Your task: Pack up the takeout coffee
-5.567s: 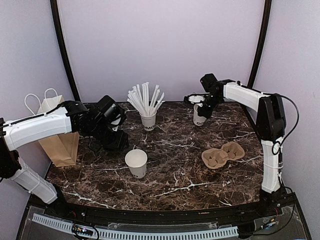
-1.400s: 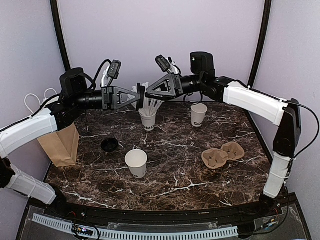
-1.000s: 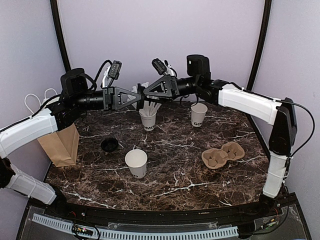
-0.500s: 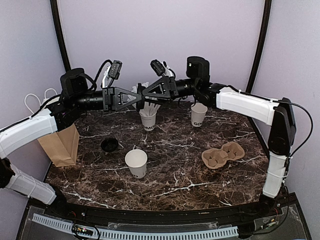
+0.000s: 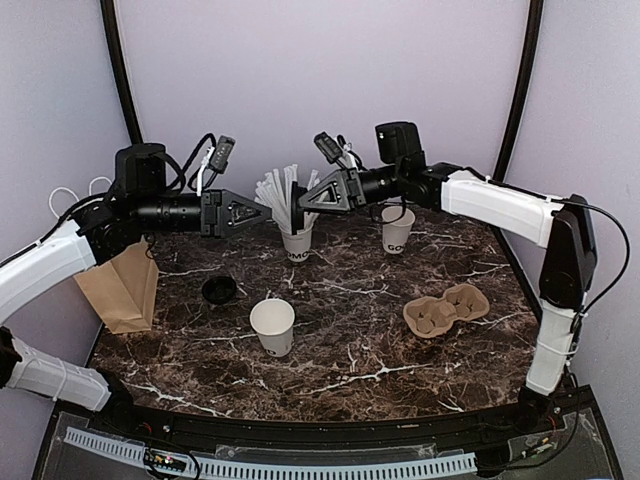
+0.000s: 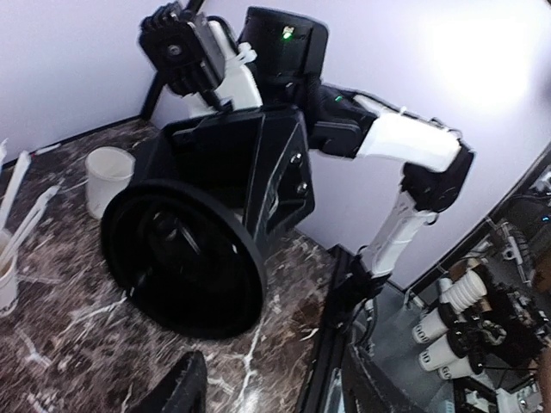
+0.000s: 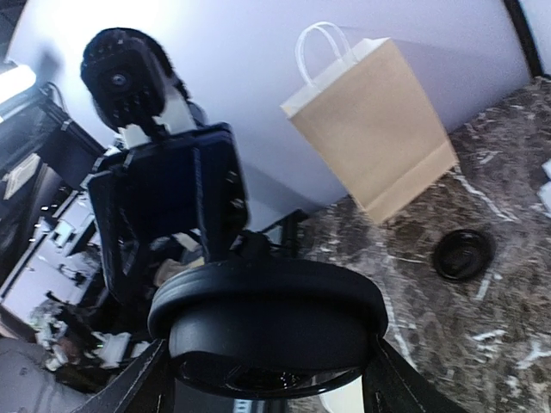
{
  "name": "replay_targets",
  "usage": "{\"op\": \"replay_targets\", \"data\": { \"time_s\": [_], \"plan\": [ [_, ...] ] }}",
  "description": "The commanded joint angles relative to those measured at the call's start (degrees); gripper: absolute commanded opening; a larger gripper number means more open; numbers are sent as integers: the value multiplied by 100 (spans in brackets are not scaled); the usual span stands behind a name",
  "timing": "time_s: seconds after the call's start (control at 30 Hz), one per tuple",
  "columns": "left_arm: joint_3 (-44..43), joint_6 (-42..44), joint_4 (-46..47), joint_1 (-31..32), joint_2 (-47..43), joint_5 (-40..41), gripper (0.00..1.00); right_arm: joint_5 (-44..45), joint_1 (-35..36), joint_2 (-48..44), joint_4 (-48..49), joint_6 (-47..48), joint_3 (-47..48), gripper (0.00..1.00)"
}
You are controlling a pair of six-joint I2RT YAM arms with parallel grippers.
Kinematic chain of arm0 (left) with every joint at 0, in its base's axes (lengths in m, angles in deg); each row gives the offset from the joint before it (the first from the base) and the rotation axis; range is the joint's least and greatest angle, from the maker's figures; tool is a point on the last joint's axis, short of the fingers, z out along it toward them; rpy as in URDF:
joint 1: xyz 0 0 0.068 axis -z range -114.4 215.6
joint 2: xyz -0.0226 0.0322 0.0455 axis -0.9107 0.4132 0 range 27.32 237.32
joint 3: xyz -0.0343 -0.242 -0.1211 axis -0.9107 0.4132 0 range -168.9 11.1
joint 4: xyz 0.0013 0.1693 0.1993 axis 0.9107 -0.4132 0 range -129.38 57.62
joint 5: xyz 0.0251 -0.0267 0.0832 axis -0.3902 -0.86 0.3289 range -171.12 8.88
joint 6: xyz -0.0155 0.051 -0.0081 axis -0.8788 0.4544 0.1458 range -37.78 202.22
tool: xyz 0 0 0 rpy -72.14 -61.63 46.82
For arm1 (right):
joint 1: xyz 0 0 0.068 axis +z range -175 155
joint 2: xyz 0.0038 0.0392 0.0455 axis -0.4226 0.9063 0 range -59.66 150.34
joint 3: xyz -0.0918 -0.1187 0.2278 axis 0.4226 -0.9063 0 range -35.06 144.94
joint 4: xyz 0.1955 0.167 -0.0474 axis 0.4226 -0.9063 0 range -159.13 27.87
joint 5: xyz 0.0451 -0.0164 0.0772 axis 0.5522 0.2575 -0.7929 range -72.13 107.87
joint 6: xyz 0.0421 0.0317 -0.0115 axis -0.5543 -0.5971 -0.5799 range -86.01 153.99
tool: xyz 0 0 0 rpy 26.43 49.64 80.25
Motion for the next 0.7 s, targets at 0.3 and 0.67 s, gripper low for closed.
{"op": "replay_targets", "data": {
  "time_s": [0.3, 0.67],
  "plan": [
    [-26, 459, -4328, 12, 994, 2433, 44, 3073, -222, -1215, -4042, 5059, -629, 67],
    [-802, 564, -4751, 244, 2112, 2611, 30, 3344, -110, -1394, -4350, 5268, -798, 66]
  ]
}}
